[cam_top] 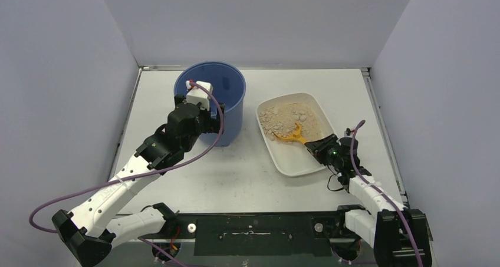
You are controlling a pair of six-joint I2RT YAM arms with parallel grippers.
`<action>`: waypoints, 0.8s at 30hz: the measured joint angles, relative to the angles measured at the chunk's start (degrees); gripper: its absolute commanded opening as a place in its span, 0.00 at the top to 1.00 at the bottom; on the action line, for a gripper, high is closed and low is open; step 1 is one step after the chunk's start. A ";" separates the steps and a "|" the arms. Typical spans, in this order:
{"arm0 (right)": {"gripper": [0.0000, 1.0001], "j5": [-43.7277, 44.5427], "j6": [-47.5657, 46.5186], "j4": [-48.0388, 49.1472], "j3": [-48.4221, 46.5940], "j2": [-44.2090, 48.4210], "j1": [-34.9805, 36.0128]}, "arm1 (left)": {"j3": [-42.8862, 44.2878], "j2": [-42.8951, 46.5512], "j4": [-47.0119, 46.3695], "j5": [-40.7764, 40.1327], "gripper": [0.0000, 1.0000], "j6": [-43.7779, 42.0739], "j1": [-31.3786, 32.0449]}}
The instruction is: Clean the litter box
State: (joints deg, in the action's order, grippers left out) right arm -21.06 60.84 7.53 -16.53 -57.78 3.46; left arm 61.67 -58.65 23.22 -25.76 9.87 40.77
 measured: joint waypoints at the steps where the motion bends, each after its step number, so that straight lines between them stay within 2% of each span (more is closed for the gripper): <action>1: 1.00 0.00 0.57 2.43 1.14 -0.83 0.00 | -0.02 0.00 0.00 0.02 0.05 -0.02 0.00; 6: 1.00 -0.61 2.47 11.87 3.85 -3.65 0.07 | -0.04 -0.07 0.00 0.02 0.05 -0.04 0.00; 12: 1.00 -0.81 3.19 17.99 6.47 -3.74 0.37 | -0.35 -0.13 -0.26 0.04 0.05 -0.02 0.02; 24: 1.00 0.55 5.68 18.40 10.91 6.67 0.33 | -1.18 -0.11 -1.62 -0.50 0.05 -0.46 0.83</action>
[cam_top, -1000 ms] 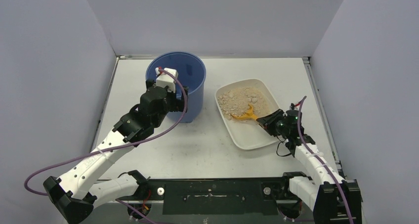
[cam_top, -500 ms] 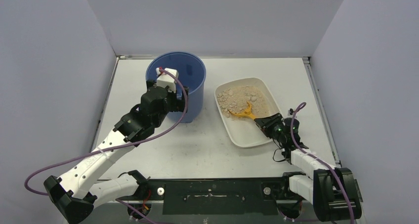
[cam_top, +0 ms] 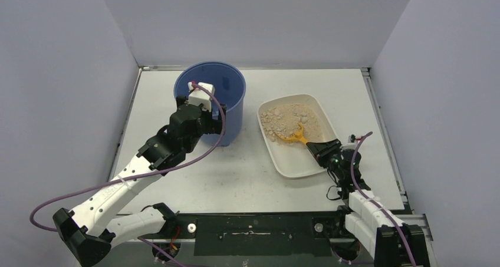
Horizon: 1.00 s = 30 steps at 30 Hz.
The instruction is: Clean the litter box
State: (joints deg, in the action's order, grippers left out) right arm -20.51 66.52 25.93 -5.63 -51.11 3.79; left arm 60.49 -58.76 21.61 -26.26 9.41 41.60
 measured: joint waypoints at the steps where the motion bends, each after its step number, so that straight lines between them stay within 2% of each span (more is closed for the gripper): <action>1: 1.00 0.22 0.39 -0.20 0.35 0.90 0.00 | -0.04 0.00 -0.02 -0.11 0.05 -0.07 0.09; 23: 1.00 0.44 6.45 -1.03 1.90 12.24 -0.07 | -1.11 0.35 -1.51 -2.14 0.05 -0.94 1.55; 30: 1.00 0.39 7.93 2.47 1.95 13.53 -0.11 | -1.14 1.05 -1.51 -2.47 0.05 -0.92 1.95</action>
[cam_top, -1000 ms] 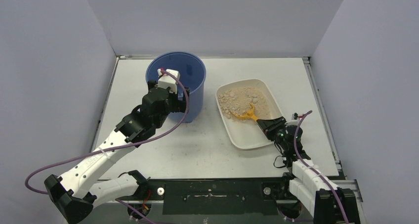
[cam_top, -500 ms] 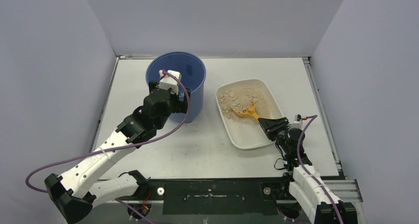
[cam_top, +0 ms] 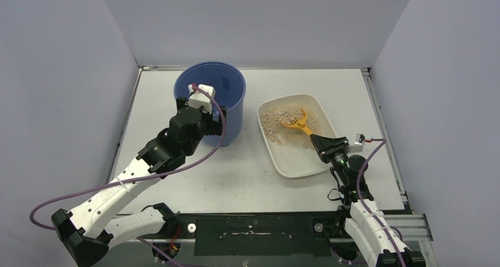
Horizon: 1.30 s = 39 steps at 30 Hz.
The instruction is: Clean the litter box
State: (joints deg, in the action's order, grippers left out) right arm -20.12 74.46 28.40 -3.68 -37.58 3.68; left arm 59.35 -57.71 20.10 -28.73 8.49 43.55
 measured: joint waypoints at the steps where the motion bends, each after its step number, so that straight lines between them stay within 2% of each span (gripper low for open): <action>1: 1.00 -0.15 0.20 1.16 0.00 0.00 -0.07 | 0.00 0.15 0.00 -0.02 0.05 -0.02 0.04; 18: 1.00 -3.28 7.13 14.73 -0.35 -5.03 -3.37 | -0.61 0.50 -0.09 -0.61 0.05 -0.17 0.31; 29: 1.00 -4.94 8.83 23.26 -2.47 -12.98 -4.35 | -0.61 0.50 -0.13 -0.61 0.05 -0.20 0.42; 39: 1.00 -5.25 9.27 25.09 -3.23 -13.68 -4.46 | -0.61 0.50 -0.17 -0.39 0.05 -0.20 0.42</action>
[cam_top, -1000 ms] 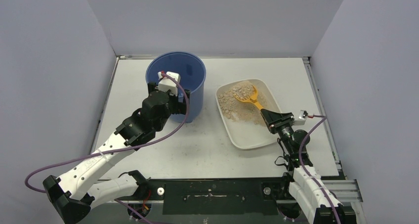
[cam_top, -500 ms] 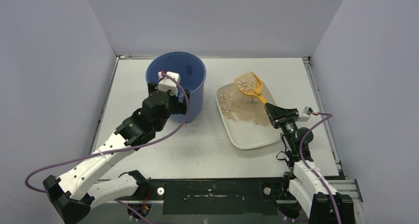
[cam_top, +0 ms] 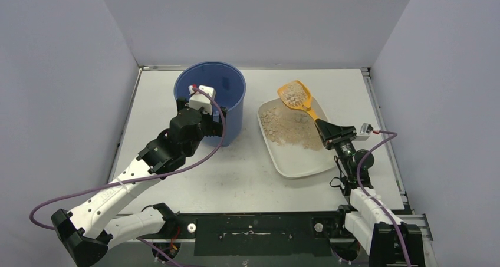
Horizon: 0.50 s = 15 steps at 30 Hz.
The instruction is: Clean the litter box
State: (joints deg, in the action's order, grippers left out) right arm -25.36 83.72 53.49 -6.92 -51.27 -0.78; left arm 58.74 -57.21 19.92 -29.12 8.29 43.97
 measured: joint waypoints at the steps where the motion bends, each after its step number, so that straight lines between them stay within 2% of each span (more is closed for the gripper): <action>1: 1.00 -0.17 0.15 -0.02 -0.17 0.00 -0.55 | 0.00 0.00 0.00 0.00 0.05 0.02 0.00; 15: 1.00 -0.90 1.44 -0.76 -0.92 0.17 -1.09 | 0.00 0.00 0.00 0.24 0.05 0.02 0.00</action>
State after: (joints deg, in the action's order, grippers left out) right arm -26.26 85.17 52.73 -7.84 -51.09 -1.87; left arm 58.74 -57.21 19.92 -28.88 8.32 43.97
